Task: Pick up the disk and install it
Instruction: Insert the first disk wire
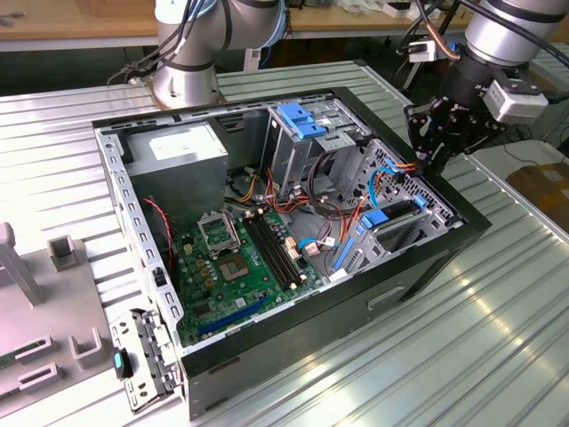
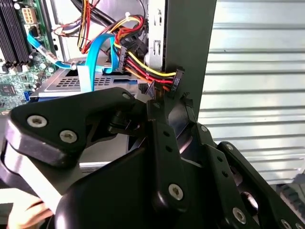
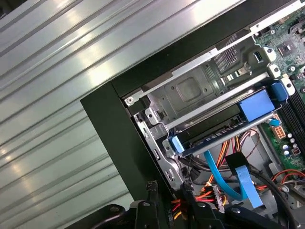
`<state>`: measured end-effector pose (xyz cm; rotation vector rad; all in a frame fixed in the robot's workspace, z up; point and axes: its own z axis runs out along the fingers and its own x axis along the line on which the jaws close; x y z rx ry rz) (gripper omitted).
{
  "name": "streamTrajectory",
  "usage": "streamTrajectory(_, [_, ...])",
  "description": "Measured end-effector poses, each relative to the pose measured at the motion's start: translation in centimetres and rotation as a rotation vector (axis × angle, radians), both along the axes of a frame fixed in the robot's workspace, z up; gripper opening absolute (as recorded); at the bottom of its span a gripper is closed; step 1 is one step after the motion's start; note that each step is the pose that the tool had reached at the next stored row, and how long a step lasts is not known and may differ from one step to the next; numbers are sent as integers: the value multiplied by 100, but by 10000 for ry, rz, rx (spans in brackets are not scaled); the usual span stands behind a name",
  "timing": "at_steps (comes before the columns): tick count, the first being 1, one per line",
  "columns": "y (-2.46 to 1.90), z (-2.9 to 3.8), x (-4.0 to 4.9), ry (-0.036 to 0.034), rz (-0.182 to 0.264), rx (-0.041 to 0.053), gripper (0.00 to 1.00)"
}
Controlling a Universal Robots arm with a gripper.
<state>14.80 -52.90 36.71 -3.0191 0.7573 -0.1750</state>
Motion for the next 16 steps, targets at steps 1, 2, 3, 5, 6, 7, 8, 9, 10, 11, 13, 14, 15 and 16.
streamTrajectory(1, [4,-2,1,0,80,0,32])
streamTrajectory(2, [10,-5,1,0,208,1,32])
streamTrajectory(3, [13,-7,2,0,288,1,32])
streamTrajectory(5, [17,-11,3,0,580,-1,32])
streamTrajectory(6, [20,-13,4,0,692,0,32])
streamTrajectory(7, [22,-14,6,-1,778,0,32])
streamTrajectory(8, [24,-14,10,-1,850,-1,32])
streamTrajectory(9, [27,-14,12,-1,894,-2,32])
streamTrajectory(10, [30,-14,16,-2,899,-1,32])
streamTrajectory(11, [31,-15,16,-4,898,-1,32])
streamTrajectory(13, [32,-15,16,-5,897,-1,32])
streamTrajectory(14, [33,-15,17,-11,897,-1,32])
streamTrajectory(15, [34,-15,16,-53,898,-4,32])
streamTrajectory(16, [35,-15,10,-86,902,-6,32])
